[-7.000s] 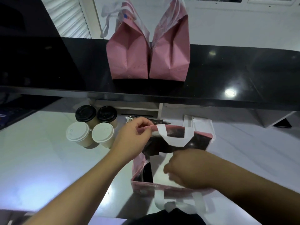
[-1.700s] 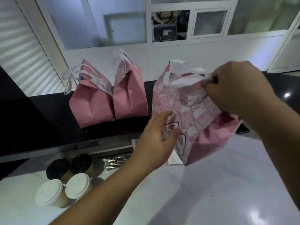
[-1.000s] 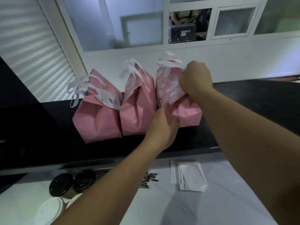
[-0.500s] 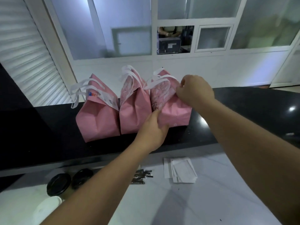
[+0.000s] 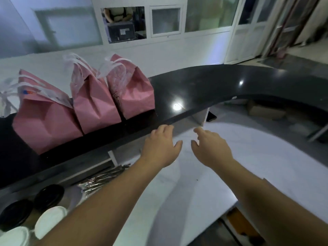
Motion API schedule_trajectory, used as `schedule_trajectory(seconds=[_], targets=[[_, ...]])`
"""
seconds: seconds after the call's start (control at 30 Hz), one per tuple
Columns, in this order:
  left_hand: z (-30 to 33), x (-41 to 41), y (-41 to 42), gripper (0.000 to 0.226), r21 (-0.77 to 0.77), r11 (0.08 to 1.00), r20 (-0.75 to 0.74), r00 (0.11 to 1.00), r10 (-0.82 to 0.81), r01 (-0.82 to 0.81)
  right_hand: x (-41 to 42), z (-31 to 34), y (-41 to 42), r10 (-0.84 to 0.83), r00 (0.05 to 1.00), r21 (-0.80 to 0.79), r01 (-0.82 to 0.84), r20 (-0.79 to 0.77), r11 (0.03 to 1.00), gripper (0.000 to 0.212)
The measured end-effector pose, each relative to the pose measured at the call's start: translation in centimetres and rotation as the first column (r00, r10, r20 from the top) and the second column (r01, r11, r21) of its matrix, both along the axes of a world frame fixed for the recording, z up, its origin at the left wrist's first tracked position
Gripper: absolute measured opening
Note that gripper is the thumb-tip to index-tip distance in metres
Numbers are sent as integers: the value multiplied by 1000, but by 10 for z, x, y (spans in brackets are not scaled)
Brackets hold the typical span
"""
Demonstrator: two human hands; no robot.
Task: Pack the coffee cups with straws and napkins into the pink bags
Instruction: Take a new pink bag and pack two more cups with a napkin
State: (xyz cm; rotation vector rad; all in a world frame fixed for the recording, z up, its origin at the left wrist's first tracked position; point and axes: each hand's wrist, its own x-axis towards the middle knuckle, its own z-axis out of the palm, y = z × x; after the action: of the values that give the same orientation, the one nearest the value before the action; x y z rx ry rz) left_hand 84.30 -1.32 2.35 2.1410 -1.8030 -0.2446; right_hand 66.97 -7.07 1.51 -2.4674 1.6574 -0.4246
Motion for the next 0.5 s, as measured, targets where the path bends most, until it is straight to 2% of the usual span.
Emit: schedule_trajectory(seconds=[0.1,0.33,0.5], targets=[[-5,-41,10,67,9,997,67,995,-78,78,-49,-9,23,-91,995,-11,91,-47,996,46],[0,-151,36,67,21,971,106,965,-238,237,-164,-11,79,-238,971,1,238,-27,971,47],[1,-267,63,70,29,942,183,925,-334,334,-279,-7,128,-358,934,-18,358,-14,934,46]])
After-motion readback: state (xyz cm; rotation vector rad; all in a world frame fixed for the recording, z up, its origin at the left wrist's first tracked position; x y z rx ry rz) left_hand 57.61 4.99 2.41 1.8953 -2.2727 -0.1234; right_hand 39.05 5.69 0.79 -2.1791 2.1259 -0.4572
